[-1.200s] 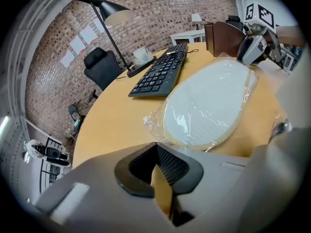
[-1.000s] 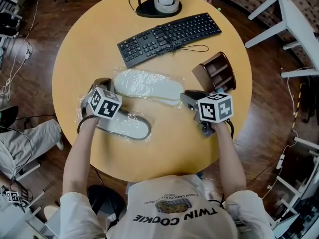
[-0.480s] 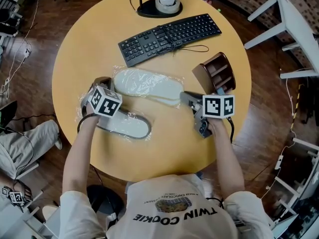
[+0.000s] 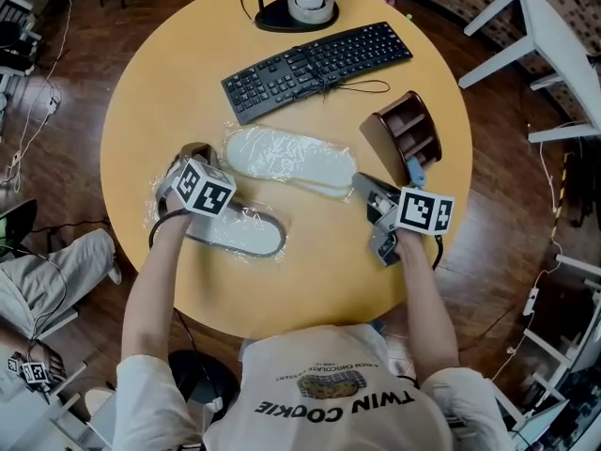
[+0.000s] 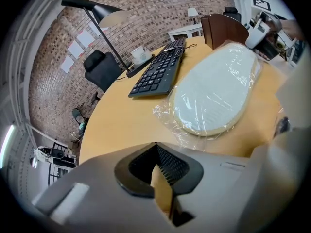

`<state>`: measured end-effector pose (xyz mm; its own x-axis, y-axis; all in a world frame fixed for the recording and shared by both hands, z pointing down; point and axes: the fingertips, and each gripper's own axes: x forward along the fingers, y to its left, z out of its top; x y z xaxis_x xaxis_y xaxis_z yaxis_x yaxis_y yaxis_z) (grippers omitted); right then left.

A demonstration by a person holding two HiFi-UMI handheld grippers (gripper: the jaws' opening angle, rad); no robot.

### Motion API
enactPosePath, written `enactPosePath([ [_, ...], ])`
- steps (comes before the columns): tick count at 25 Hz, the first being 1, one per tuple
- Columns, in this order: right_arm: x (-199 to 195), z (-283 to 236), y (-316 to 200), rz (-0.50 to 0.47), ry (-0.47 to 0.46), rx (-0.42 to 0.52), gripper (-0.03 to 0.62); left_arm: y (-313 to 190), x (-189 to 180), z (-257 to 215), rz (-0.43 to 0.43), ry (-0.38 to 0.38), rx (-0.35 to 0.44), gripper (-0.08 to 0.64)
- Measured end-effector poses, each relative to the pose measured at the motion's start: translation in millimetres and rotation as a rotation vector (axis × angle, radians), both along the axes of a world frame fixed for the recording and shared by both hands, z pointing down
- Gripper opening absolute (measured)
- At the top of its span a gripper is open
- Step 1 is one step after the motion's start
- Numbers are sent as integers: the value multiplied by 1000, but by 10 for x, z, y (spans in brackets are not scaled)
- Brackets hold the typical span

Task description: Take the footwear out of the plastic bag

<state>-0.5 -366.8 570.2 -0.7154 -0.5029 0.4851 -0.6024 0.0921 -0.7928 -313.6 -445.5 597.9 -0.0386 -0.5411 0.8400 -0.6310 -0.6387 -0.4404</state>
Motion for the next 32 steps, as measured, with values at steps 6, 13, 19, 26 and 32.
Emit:
enactPosePath([
  [6,3,36,95,20,-4,-9,28,65,117,-145,-42,150,13,6],
  [13,-1,53,101,17,0,-13,28,196,287,-20,21,150,-48,6],
  [19,14,29,129,17,3,-4,28,210,295,32,80,25,-40,3],
  [26,57,-37,142,29,-4,6,28,234,307,43,125,-60,-22,-5],
  [32,163,-58,192,51,-4,8,26,235,305,51,115,-52,-32,-9],
])
